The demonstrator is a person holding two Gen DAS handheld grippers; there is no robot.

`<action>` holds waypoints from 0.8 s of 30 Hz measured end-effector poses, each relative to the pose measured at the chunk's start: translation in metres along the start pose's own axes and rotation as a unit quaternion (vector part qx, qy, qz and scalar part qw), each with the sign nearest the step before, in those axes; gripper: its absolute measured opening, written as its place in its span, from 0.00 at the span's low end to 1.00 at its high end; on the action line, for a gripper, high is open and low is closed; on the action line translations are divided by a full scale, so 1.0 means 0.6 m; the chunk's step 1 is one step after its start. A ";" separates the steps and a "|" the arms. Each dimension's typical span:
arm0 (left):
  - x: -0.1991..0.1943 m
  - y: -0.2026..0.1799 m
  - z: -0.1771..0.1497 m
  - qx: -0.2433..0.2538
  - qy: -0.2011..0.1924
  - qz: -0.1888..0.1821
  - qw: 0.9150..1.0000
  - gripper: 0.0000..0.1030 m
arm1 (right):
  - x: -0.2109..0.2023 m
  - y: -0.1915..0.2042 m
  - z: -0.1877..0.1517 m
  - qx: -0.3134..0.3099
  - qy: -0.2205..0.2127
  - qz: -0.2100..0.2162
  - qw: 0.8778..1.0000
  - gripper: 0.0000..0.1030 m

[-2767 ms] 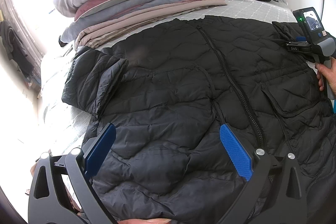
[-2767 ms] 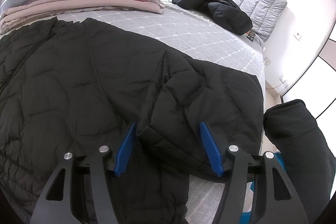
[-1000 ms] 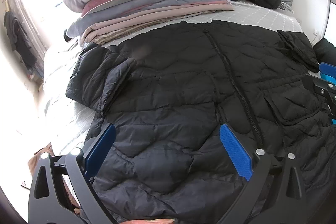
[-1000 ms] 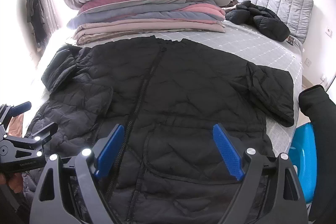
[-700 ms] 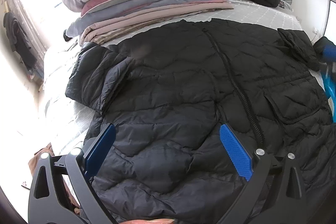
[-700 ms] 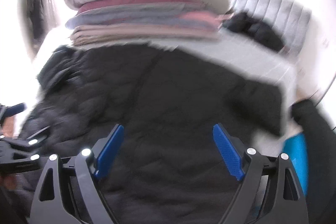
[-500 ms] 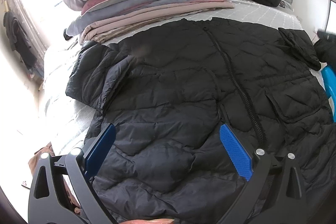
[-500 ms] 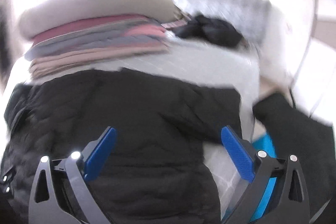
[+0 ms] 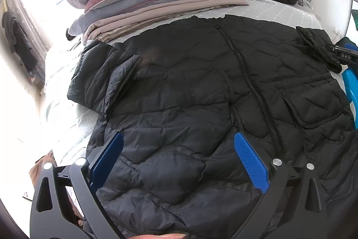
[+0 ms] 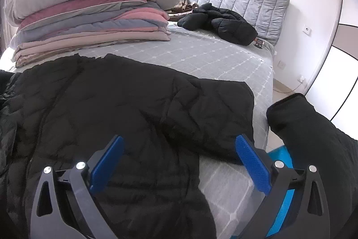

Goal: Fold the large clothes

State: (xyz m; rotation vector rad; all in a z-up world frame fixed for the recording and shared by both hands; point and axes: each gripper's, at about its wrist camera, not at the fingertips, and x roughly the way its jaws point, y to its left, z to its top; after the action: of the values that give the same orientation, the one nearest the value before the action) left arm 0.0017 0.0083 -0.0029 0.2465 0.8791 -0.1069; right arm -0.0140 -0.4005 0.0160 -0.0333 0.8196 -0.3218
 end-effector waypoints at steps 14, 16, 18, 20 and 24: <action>0.014 -0.001 -0.001 0.002 0.019 -0.018 1.000 0.93 | 0.146 0.048 0.042 -0.125 0.014 -0.130 0.984 0.94; 0.019 -0.002 0.000 0.003 0.022 -0.019 1.000 0.93 | 0.171 0.057 0.046 -0.145 0.022 -0.133 0.980 0.94; 0.027 -0.003 0.000 0.004 0.028 -0.017 0.999 0.93 | 0.201 0.048 0.050 -0.133 0.052 -0.101 0.985 0.62; 0.032 -0.003 -0.001 0.003 0.033 -0.017 0.999 0.93 | 0.219 0.016 0.055 -0.077 0.079 -0.068 0.992 0.25; 0.040 -0.005 0.000 0.000 0.041 -0.023 0.999 0.93 | 0.177 -0.056 0.068 0.015 0.055 -0.029 0.998 0.19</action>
State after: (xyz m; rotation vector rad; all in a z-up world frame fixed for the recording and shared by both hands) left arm 0.0165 0.0053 -0.0220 0.2321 0.9668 -0.1413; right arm 0.0745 -0.4674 -0.0268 -0.0114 0.9241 -0.3940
